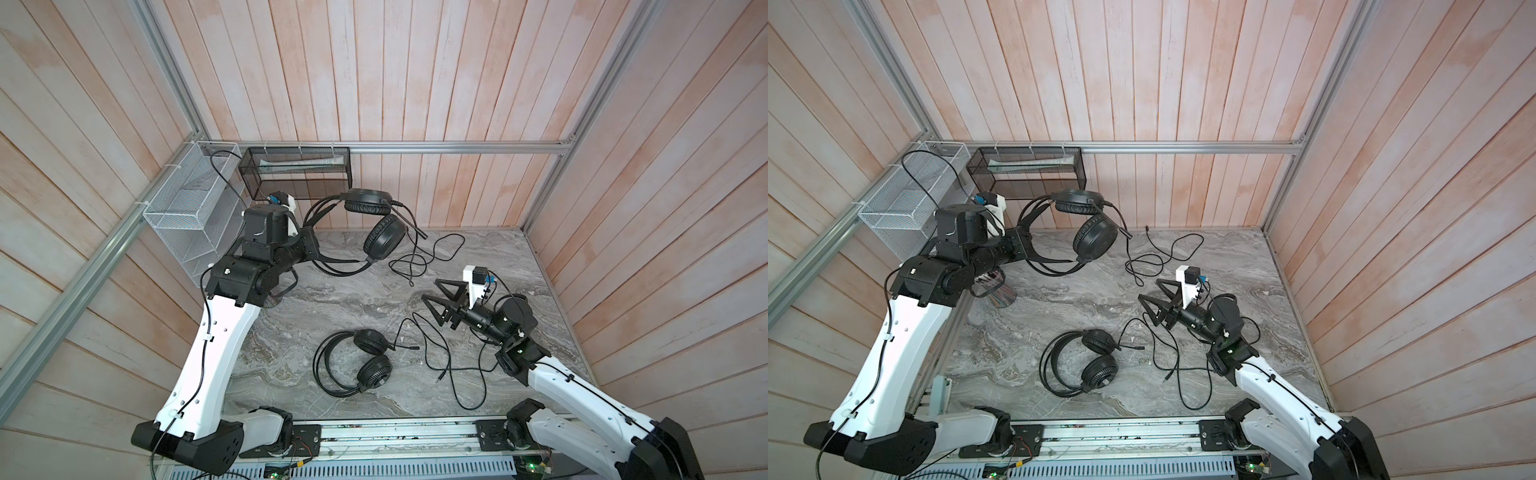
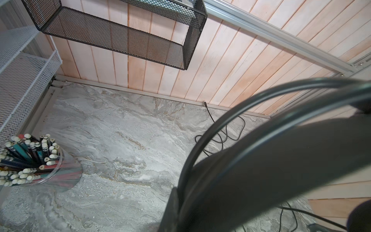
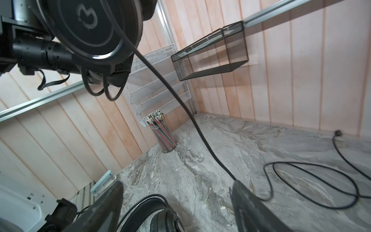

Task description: Wrap the headphones

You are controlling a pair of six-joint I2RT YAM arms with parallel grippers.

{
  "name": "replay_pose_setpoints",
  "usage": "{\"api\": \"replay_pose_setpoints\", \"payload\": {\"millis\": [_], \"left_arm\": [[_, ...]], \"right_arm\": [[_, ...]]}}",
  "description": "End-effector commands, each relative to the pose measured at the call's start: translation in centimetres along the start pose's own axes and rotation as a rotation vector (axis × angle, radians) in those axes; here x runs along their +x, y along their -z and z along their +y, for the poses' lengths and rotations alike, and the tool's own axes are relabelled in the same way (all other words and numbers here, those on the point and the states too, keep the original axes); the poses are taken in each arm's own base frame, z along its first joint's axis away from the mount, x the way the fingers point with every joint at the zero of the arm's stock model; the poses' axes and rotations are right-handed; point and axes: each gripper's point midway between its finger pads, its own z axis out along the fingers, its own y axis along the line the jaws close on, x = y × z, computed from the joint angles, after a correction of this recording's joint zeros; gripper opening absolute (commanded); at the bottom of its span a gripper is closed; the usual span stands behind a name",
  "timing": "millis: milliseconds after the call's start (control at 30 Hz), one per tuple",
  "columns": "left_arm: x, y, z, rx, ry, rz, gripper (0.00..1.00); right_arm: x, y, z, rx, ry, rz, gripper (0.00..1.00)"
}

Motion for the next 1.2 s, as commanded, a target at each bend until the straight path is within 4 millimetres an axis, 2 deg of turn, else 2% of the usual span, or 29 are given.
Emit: {"api": "replay_pose_setpoints", "payload": {"millis": [0, 133, 200, 300, 433, 567, 733, 1167], "left_arm": [[-1.3, 2.3, -1.7, 0.084, 0.033, -0.041, 0.0], [-1.1, 2.7, -2.0, 0.102, 0.042, -0.031, 0.0], [-1.1, 3.0, -2.1, 0.106, 0.04, -0.027, 0.0], [-1.0, 3.3, -2.0, 0.106, 0.042, -0.026, 0.0], [-0.4, 3.4, -1.9, 0.104, 0.042, -0.007, 0.0], [-0.1, 3.5, -1.7, 0.097, 0.043, -0.003, 0.0], [0.0, 3.3, -1.4, 0.082, 0.044, -0.002, 0.0], [0.2, 3.4, -0.9, 0.06, 0.044, -0.006, 0.0]], "right_arm": [[-1.0, -0.8, 2.9, -0.156, 0.066, -0.009, 0.78], [-0.3, -1.9, 0.3, -0.053, 0.083, -0.007, 0.76], [0.0, -2.7, -0.8, -0.015, 0.099, 0.006, 0.69], [0.1, -3.7, -2.6, 0.054, 0.109, 0.006, 0.65], [0.2, -4.5, -3.8, 0.081, 0.113, -0.002, 0.62], [0.9, -5.3, -3.9, 0.055, 0.098, 0.006, 0.59], [2.1, -5.6, -2.6, -0.017, 0.079, 0.021, 0.56], [4.8, -6.3, -3.0, -0.061, 0.03, 0.078, 0.54]]}}
